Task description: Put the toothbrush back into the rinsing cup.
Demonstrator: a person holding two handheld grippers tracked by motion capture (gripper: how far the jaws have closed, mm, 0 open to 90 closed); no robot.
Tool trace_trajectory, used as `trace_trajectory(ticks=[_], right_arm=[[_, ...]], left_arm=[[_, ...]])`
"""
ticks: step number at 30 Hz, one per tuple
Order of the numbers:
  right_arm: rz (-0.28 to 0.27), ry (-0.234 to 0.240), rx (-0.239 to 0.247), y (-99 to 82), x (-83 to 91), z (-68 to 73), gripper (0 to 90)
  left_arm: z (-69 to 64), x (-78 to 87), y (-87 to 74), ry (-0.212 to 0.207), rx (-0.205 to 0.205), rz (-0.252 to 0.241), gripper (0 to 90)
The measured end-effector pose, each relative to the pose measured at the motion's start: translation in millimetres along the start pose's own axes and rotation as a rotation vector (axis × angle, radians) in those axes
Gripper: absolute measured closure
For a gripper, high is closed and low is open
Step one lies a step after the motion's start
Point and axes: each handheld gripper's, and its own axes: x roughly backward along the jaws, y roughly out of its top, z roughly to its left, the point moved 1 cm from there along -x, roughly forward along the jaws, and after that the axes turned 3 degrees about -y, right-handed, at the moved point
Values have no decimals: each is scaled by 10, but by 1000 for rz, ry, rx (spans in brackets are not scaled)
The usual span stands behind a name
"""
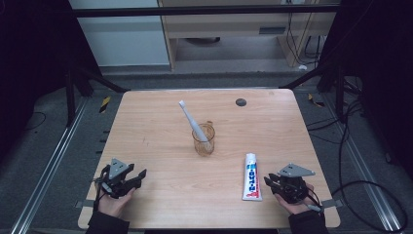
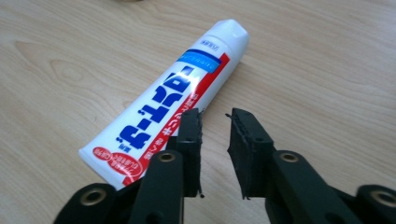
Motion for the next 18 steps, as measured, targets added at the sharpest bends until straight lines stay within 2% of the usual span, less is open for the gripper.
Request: trace_trajectory(ticks=[5,11,18], right_arm=[[26,32,-7,-38,-22,68,835],[13,71,-2,-10,-14,149,894],[4,114,-15,47,-38,218,900]], left_arm=[[12,-16,-11,7,-14,8,486],[16,-35,-18,15,-5,34,530],[15,-61,-19,15,-10,49,538]])
